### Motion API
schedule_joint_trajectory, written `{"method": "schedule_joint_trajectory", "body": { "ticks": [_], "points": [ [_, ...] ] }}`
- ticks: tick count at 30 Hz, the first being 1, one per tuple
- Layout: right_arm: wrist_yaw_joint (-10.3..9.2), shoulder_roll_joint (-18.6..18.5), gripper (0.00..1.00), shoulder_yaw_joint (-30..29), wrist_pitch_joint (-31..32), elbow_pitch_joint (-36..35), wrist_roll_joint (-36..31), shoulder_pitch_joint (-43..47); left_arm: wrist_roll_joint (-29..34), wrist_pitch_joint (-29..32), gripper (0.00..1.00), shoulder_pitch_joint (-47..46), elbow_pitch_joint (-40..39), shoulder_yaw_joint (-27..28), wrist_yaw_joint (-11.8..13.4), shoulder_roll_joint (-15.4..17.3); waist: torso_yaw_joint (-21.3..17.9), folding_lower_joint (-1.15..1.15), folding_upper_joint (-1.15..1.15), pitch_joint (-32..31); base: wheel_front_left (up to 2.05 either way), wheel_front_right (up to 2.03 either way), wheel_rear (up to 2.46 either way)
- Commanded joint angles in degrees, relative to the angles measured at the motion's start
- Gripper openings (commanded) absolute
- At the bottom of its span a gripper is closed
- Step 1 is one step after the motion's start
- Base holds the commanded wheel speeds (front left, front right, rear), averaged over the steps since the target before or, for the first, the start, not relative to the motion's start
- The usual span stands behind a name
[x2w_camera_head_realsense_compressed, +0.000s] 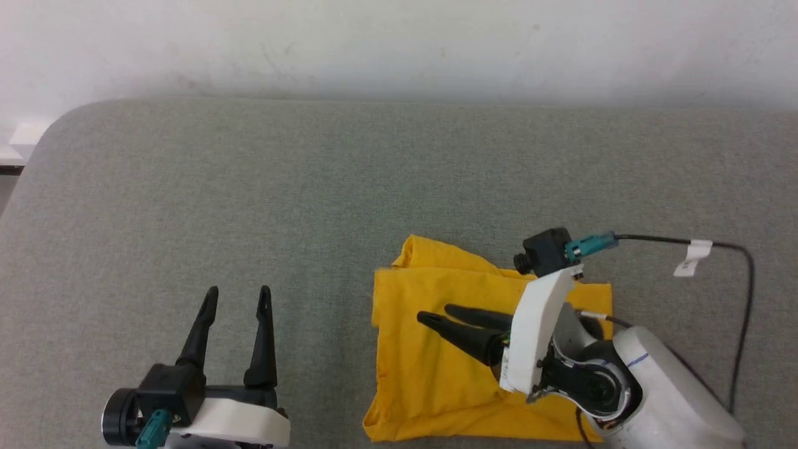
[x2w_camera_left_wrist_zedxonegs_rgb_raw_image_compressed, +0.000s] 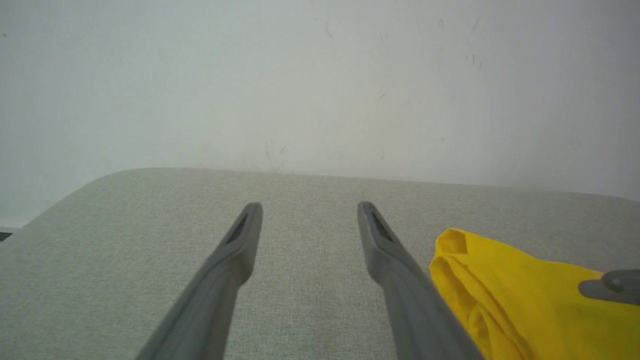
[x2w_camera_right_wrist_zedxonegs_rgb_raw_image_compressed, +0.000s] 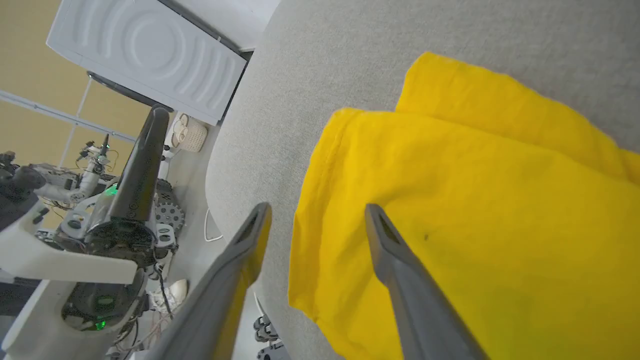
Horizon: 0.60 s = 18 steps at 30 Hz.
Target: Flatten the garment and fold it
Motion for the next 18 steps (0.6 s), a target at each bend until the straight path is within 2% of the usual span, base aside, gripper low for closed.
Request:
{"method": "schedule_joint_trajectory", "body": {
  "ticks": [1,5,7,9,13,18],
  "points": [
    [-0.03,-3.1,1.0,2.8,-2.7,-2.3,-3.1,-1.8,-0.1,-0.3,1.0,-0.7,0.2,0.3,0.2,-0.3,-0.8,-0.01,0.0,-0.4,0.0,0.0,0.0],
    [-0.03,-10.9,1.0,9.8,-10.8,-6.4,-13.4,-4.2,-0.2,-0.3,1.0,-0.5,0.5,0.9,0.2,-0.3,-2.2,-0.01,0.0,-1.3,0.0,0.0,0.0],
    [-0.03,-13.6,1.0,10.2,-15.4,-7.1,-18.8,-4.2,-0.3,-0.3,1.0,-0.3,0.5,1.3,0.3,-0.3,-2.9,-0.01,0.0,-1.7,0.0,0.0,0.0],
    [-0.03,-14.5,1.0,9.5,-17.7,-7.3,-21.2,-3.8,-0.3,-0.3,1.0,-0.3,0.6,1.5,0.4,-0.4,-3.3,-0.01,0.0,-1.9,0.0,0.0,0.0],
    [-0.03,-16.3,1.0,4.4,-24.4,-8.2,-29.6,0.1,-0.5,-0.3,1.0,-0.1,0.3,2.8,0.6,-0.4,-5.2,-0.01,0.0,-2.4,0.0,0.0,0.0],
    [-0.03,-15.0,1.0,-8.5,-33.2,-11.8,-37.3,7.3,-1.0,-0.3,1.0,0.6,-0.1,5.0,0.7,-0.4,-7.4,-0.01,0.0,-3.2,0.0,0.0,0.0]
  ]
}}
